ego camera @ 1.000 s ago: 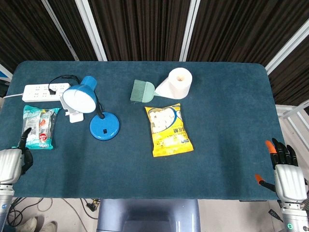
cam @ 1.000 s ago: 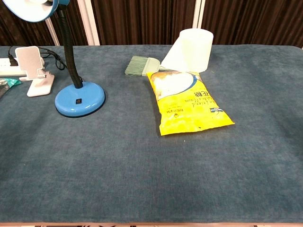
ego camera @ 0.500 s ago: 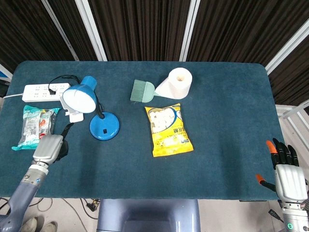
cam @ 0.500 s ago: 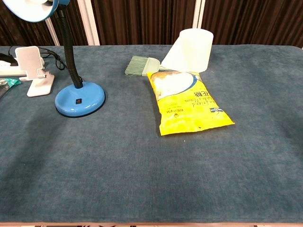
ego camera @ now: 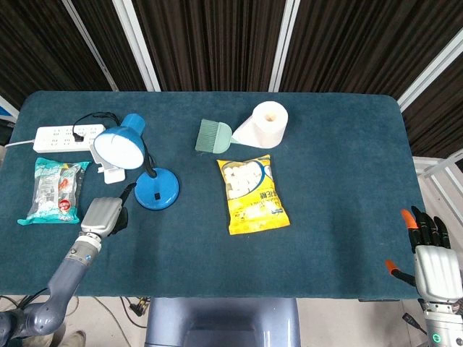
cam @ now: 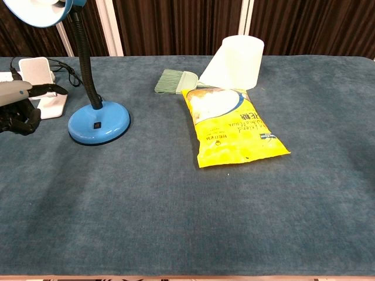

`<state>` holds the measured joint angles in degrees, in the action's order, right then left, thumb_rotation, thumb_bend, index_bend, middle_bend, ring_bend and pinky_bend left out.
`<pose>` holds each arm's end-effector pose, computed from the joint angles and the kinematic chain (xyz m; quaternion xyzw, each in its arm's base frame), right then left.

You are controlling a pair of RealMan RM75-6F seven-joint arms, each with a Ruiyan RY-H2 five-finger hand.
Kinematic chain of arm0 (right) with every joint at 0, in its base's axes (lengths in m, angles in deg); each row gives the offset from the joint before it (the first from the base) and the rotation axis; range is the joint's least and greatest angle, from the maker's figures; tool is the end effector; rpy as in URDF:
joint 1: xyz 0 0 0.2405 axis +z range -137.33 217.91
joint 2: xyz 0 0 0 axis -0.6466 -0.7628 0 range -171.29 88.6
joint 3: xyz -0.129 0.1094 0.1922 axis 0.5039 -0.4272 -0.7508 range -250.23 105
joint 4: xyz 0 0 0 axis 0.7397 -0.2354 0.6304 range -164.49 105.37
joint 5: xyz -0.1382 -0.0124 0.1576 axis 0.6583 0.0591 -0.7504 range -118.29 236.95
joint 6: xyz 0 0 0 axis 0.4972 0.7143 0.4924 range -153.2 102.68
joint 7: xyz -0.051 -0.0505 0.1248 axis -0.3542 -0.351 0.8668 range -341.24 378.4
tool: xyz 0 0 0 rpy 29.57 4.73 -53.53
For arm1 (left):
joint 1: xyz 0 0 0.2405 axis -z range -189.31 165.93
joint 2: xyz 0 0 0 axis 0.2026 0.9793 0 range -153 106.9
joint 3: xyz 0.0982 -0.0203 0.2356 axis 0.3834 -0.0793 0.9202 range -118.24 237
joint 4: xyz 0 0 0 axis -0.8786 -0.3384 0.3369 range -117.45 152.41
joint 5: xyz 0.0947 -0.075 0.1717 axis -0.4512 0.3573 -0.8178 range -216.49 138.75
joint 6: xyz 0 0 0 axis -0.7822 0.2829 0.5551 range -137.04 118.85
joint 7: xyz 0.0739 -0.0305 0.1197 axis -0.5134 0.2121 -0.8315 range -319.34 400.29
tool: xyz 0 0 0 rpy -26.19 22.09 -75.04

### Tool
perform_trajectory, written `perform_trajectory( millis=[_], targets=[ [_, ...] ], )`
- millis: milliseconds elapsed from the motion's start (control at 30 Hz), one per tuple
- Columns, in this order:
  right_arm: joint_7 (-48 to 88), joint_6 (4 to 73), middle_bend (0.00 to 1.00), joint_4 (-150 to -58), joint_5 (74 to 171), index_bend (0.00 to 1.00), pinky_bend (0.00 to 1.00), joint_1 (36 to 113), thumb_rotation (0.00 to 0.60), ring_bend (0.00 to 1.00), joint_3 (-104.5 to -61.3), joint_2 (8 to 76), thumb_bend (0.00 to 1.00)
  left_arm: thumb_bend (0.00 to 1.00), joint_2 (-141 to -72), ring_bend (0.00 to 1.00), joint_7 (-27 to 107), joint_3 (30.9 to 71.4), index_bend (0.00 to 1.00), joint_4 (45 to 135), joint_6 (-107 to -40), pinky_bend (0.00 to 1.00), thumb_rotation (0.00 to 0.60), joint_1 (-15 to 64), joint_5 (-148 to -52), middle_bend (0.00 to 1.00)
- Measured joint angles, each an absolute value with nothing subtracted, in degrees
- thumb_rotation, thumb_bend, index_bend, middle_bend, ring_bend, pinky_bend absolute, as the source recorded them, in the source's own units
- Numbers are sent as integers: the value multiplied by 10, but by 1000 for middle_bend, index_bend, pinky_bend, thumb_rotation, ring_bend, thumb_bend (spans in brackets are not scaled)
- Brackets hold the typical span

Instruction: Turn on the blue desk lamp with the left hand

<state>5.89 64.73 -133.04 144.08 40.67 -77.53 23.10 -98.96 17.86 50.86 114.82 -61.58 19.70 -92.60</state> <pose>-0.2811 -0.1624 0.1601 0.5565 -0.3772 0.3865 0.6313 -0.2247 0.2964 0.0317 -0.6961 -0.4906 -0.2739 0.4468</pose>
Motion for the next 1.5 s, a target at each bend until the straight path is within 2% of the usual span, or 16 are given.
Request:
perform_trajectory(
  millis=[233, 1133, 1500],
  targets=[
    [60, 647, 18, -1330, 1438, 57, 11, 406, 600, 51, -776, 230, 235, 769, -1009, 802, 178, 518, 271, 1128, -599, 744, 600, 219, -901, 830],
    [60, 648, 18, -1331, 1433, 57, 11, 406, 600, 51, -779, 231, 235, 761, -1052, 805, 165, 543, 357, 1101, -607, 744, 600, 257, -878, 833],
    [61, 649, 18, -1331, 1434, 57, 11, 406, 600, 51, -780, 230, 235, 729, -1059, 805, 162, 551, 361, 1095, -608, 744, 600, 264, -869, 833]
  ],
)
